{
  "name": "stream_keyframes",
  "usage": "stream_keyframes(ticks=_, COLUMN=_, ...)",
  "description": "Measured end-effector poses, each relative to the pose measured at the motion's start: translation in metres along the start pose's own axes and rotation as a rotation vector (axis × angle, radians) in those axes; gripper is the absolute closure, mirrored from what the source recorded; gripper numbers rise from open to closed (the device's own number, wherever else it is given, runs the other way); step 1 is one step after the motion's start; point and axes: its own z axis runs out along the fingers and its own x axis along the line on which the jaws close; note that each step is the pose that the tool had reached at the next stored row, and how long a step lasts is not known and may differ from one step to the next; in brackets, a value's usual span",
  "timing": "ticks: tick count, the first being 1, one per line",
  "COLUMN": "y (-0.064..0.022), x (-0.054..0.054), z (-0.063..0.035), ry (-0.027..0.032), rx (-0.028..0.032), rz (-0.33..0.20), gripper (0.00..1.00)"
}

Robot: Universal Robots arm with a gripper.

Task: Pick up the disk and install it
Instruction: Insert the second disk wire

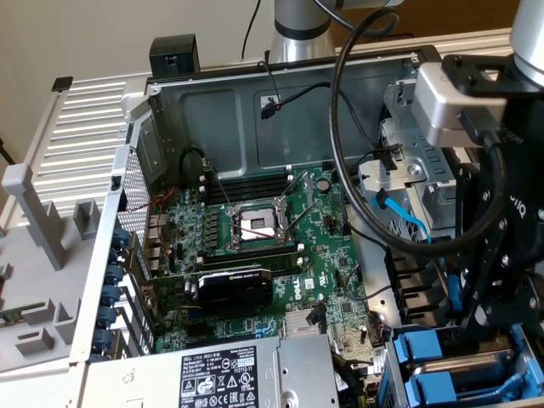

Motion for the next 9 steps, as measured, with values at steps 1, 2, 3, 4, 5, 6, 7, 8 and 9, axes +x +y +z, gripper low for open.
stream_keyframes(ticks=1, y=0.0000, x=0.0000, z=0.0000, ry=-0.0002, rx=-0.0003, rz=0.002, gripper=0.83)
stream_keyframes(ticks=2, y=0.0000, x=0.0000, z=0.0000, ry=-0.0004, rx=-0.0005, rz=0.003, gripper=0.83)
stream_keyframes(ticks=3, y=0.0000, x=0.0000, z=0.0000, ry=-0.0007, rx=-0.0006, rz=0.004, gripper=0.83)
stream_keyframes(ticks=4, y=-0.0001, x=0.0000, z=0.0000, ry=-0.0008, rx=-0.0007, rz=0.005, gripper=0.83)
stream_keyframes(ticks=5, y=0.0000, x=0.0000, z=0.0000, ry=-0.0010, rx=-0.0008, rz=0.006, gripper=0.83)
stream_keyframes(ticks=6, y=0.0000, x=0.0000, z=0.0000, ry=-0.0011, rx=-0.0009, rz=0.007, gripper=0.83)
stream_keyframes(ticks=7, y=-0.0001, x=0.0000, z=0.0000, ry=-0.0011, rx=-0.0010, rz=0.007, gripper=0.83)
stream_keyframes(ticks=8, y=-0.0001, x=0.0000, z=0.0000, ry=-0.0012, rx=-0.0012, rz=0.008, gripper=0.83)
stream_keyframes(ticks=9, y=-0.0001, x=0.0000, z=0.0000, ry=-0.0012, rx=-0.0013, rz=0.009, gripper=0.83)
